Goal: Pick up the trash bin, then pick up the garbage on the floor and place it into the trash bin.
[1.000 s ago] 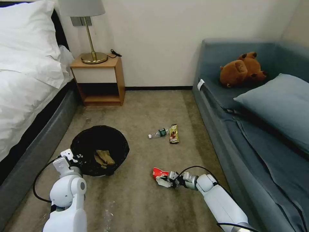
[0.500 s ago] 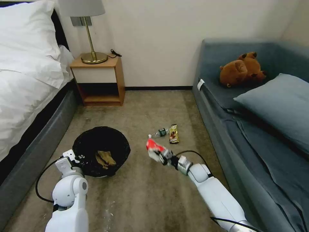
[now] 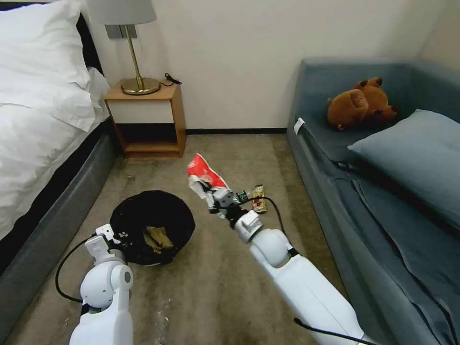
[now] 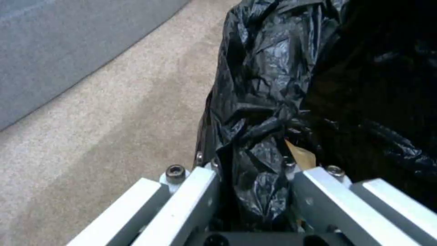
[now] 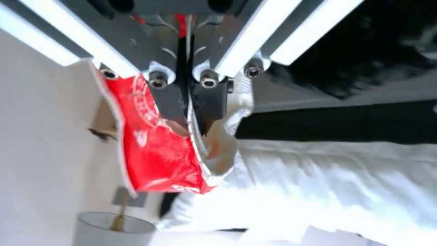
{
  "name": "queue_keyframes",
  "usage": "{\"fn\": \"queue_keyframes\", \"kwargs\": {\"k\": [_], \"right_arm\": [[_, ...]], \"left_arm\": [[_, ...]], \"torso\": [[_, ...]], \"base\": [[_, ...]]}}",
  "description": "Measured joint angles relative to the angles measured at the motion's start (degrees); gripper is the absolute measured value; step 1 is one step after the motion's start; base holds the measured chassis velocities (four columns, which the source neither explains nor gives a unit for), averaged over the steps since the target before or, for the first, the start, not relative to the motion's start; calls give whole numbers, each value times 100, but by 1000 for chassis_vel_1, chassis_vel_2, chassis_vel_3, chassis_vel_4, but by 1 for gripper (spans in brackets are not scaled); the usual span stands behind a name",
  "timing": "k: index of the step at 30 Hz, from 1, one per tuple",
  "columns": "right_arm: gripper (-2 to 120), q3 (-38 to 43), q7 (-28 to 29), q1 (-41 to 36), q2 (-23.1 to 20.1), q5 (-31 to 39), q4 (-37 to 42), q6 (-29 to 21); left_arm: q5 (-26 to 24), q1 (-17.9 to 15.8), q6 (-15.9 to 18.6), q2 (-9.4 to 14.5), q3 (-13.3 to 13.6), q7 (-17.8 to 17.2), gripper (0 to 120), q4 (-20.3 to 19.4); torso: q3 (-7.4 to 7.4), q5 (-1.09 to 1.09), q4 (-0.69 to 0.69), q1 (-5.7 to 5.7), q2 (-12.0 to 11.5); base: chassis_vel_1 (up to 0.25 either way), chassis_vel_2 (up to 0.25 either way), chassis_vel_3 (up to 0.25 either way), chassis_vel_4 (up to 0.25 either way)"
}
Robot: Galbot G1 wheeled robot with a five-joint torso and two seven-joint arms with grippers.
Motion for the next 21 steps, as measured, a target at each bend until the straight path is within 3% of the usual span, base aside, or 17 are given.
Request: {"fn": "queue_keyframes", "kwargs": {"k": [10,21], "right_arm": [[0,-718,313,719,270,90,-673,126],[0,-1083,310,791,571,-88,-1237,309]], "left_arm": [[22,41,28,-26,31,-15,3,-114],[90,27,41,-83,107,-15,3,-120]], "torso": [[0,0,1,0,0],[0,1,0,0,0]], "base": [[0,0,0,0],[0,0,0,0]]}}
